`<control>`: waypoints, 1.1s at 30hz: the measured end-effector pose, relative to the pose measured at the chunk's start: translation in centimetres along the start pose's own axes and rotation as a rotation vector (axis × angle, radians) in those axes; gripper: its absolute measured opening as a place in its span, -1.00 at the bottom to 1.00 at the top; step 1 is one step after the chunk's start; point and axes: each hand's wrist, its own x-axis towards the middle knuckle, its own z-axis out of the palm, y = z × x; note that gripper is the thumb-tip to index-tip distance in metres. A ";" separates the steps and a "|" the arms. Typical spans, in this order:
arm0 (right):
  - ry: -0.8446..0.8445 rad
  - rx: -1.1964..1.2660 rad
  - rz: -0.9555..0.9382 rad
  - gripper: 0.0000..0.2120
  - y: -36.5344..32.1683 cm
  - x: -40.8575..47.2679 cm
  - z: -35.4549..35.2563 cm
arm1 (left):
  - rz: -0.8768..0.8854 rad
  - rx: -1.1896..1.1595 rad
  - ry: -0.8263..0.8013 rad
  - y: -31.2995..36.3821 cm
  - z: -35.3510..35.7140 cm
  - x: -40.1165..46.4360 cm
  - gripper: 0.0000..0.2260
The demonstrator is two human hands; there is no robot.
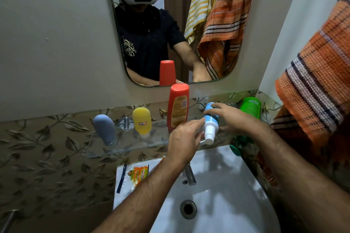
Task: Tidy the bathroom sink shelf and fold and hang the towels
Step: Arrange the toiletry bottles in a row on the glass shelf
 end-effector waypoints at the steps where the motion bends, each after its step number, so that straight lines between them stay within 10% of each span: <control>1: 0.001 0.005 -0.002 -0.33 0.1 0.0 0.0 | -0.006 0.007 0.000 -0.1 0.0 0.1 -0.58; 33: -0.052 0.384 -0.043 -0.35 0.9 -0.7 -2.2 | 0.022 -0.007 0.086 -1.0 -0.8 0.3 -0.58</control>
